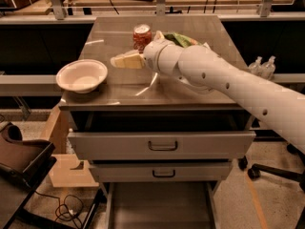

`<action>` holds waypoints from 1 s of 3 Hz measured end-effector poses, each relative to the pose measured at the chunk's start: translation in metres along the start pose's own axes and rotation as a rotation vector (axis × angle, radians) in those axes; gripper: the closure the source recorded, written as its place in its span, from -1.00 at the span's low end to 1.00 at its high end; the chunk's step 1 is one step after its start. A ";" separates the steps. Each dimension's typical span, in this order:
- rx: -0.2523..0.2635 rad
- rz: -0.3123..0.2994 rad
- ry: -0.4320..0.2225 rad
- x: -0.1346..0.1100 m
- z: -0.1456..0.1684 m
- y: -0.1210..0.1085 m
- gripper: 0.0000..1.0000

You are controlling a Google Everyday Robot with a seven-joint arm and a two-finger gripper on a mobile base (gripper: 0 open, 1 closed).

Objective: Place coke can into bottom drawer

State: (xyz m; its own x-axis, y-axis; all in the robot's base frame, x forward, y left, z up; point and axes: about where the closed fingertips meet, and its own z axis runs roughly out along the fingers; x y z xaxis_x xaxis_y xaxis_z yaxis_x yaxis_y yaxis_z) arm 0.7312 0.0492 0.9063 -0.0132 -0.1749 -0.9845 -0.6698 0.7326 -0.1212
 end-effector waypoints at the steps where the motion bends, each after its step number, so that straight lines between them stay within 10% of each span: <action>1: 0.004 0.022 -0.019 0.003 0.012 -0.004 -1.00; 3: 0.026 0.082 -0.071 0.008 0.030 -0.015 -1.00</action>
Offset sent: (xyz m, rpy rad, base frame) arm 0.0357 0.0048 -0.0089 0.1260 -0.0106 -0.0414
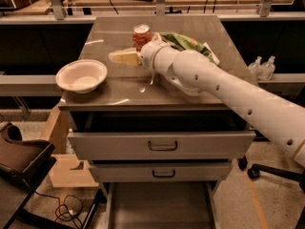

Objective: Place coke can into bottom drawer

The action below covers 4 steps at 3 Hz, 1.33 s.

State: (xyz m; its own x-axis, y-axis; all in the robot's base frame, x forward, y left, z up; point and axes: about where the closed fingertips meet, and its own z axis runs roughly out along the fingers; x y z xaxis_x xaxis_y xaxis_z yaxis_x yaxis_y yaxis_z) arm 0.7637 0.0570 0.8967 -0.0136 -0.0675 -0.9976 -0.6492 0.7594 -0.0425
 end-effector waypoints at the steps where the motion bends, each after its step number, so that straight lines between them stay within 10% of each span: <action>1: 0.012 0.043 -0.019 0.008 0.008 -0.005 -1.00; 2: 0.028 0.084 -0.024 0.020 0.012 -0.012 -1.00; 4: 0.063 0.112 0.004 0.038 0.014 -0.024 -0.19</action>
Offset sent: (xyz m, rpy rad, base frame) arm 0.0265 -0.0127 -0.0356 0.1223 0.0638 -0.0614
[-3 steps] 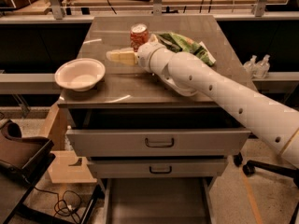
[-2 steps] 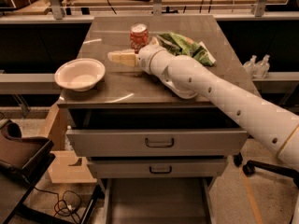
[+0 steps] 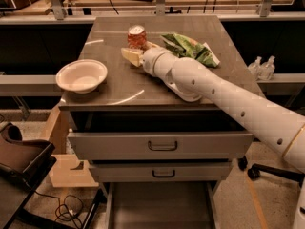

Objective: Place coke can into bottom drawer

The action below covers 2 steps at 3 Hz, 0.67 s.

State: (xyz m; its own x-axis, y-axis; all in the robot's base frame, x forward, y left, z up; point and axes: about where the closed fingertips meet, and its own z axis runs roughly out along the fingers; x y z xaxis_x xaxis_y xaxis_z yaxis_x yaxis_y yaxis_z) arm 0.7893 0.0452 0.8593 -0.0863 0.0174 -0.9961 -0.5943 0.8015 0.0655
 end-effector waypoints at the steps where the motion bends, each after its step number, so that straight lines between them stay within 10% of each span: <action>1: -0.002 0.000 0.000 0.000 0.001 0.001 0.27; 2: -0.005 0.000 0.000 0.000 0.002 0.003 0.76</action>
Offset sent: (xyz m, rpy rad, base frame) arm -0.0001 0.0016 -0.0001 0.0001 -0.0001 0.0022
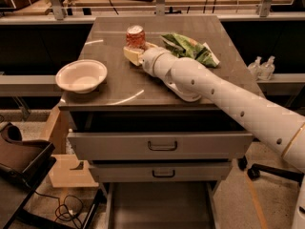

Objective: Place coke can into bottom drawer

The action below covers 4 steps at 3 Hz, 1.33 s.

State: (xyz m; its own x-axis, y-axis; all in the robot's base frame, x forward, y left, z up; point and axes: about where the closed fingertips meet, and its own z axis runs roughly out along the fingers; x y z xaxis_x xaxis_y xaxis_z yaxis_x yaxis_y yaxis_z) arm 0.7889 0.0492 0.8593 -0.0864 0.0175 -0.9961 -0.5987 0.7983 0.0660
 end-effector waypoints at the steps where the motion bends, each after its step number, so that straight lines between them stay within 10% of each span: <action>1: -0.003 0.000 0.000 0.000 0.001 0.002 1.00; 4: -0.050 0.026 0.000 -0.030 -0.007 0.003 1.00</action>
Offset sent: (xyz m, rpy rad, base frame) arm -0.0002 0.0019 0.0000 0.0004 0.0001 0.0026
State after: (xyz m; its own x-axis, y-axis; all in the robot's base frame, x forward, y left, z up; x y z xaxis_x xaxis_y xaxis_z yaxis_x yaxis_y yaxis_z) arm 0.7840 0.0467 0.8896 -0.1027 0.0380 -0.9940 -0.6351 0.7666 0.0949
